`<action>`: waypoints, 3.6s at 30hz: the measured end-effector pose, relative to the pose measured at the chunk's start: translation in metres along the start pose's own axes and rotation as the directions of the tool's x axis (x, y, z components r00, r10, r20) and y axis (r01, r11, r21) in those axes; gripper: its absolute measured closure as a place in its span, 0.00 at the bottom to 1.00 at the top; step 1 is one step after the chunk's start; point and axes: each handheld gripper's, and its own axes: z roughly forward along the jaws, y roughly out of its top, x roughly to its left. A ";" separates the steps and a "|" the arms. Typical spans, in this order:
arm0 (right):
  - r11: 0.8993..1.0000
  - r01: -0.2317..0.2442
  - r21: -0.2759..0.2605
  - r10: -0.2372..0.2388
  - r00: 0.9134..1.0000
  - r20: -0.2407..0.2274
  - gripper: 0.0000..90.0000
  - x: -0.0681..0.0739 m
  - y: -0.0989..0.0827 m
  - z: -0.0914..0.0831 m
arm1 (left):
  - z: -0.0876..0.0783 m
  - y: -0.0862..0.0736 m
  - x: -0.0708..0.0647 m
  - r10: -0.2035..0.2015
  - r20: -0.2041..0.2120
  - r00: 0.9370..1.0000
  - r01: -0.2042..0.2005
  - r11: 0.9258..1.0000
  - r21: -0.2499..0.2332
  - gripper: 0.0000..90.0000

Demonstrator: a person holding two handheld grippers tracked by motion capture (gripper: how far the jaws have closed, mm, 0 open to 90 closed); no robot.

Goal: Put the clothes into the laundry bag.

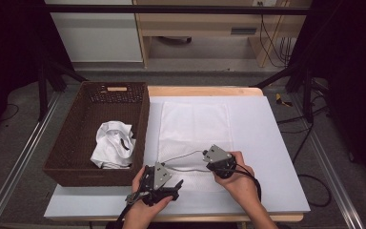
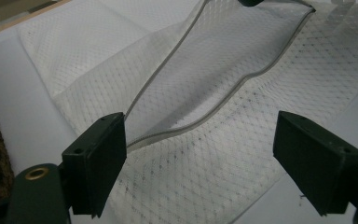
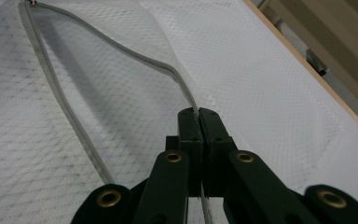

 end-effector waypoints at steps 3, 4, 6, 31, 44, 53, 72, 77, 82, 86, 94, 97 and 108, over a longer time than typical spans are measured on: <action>1.000 0.003 -0.007 -0.003 1.000 0.007 0.99 -0.002 0.001 -0.001 | -0.001 0.001 0.000 0.003 -0.003 1.000 -0.003 1.000 -0.005 0.20; 1.000 0.002 -0.009 -0.002 1.000 0.009 0.99 -0.002 0.001 -0.002 | -0.001 0.001 0.000 0.004 -0.003 1.000 -0.004 1.000 -0.005 0.20; 1.000 0.004 -0.015 -0.003 1.000 0.017 0.99 -0.002 0.003 -0.002 | -0.001 0.001 -0.001 0.007 -0.004 1.000 -0.007 1.000 -0.006 0.20; 0.997 0.020 -0.074 -0.014 0.997 0.076 0.99 -0.004 0.011 -0.014 | -0.001 0.001 -0.002 0.008 -0.001 1.000 -0.008 1.000 -0.004 0.19; 0.995 0.021 -0.102 -0.011 0.994 0.106 0.99 -0.005 0.013 -0.018 | -0.001 0.001 -0.001 0.006 -0.001 1.000 -0.006 1.000 -0.005 0.19; 0.993 0.011 -0.119 0.005 0.991 0.131 0.99 -0.007 0.013 -0.020 | -0.004 0.005 -0.002 0.002 0.014 1.000 -0.002 1.000 -0.012 0.18; 0.993 -0.034 -0.113 0.045 0.994 0.097 0.99 -0.010 0.001 -0.016 | -0.060 0.064 0.032 -0.017 0.109 0.994 0.012 0.999 0.048 0.07; 0.991 -0.046 -0.122 0.056 0.996 0.075 0.99 -0.008 -0.002 -0.016 | -0.074 0.079 0.059 0.000 0.114 0.993 -0.012 0.994 0.109 0.05; 0.992 -0.038 -0.123 0.046 0.997 0.066 0.99 -0.006 -0.001 -0.014 | -0.091 0.088 0.115 -0.009 0.025 1.000 0.003 0.974 0.227 0.06; 0.992 -0.035 -0.124 0.043 0.997 0.060 0.99 -0.006 -0.003 -0.014 | -0.094 0.087 0.141 -0.002 -0.039 0.999 0.012 0.962 0.274 0.06; 0.992 -0.037 -0.124 0.044 0.998 0.055 0.99 -0.007 -0.004 -0.014 | -0.066 0.060 0.195 -0.082 -0.114 0.990 0.122 0.903 0.412 0.07; 0.992 -0.040 -0.124 0.046 0.998 0.052 0.99 -0.006 -0.004 -0.014 | -0.050 0.049 0.214 -0.113 -0.142 0.983 0.166 0.878 0.450 0.07; 0.992 -0.032 -0.119 0.037 0.999 0.039 0.98 -0.008 -0.006 -0.013 | -0.013 0.021 0.249 -0.243 -0.184 0.953 0.303 0.811 0.500 0.07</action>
